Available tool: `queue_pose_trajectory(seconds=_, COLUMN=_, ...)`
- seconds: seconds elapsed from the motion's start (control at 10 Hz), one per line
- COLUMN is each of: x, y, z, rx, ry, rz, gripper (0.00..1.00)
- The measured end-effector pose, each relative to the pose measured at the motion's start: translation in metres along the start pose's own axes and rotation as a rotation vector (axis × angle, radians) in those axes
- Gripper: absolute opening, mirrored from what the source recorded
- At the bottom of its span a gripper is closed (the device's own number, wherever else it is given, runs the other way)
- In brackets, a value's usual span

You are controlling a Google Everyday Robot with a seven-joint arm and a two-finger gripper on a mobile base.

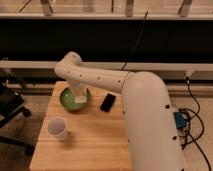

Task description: Place the white sponge in the ceramic bowl

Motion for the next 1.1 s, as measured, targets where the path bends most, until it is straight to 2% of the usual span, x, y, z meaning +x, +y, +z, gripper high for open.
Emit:
queue_pose_trajectory(seconds=0.7, x=0.029, y=-0.014, z=0.025, rx=0.040, ry=0.013, rz=0.004, gripper=0.00)
queue_pose_trajectory(seconds=1.1, x=0.034, y=-0.025, z=0.042, rx=0.060, ry=-0.004, rz=0.004, gripper=0.00)
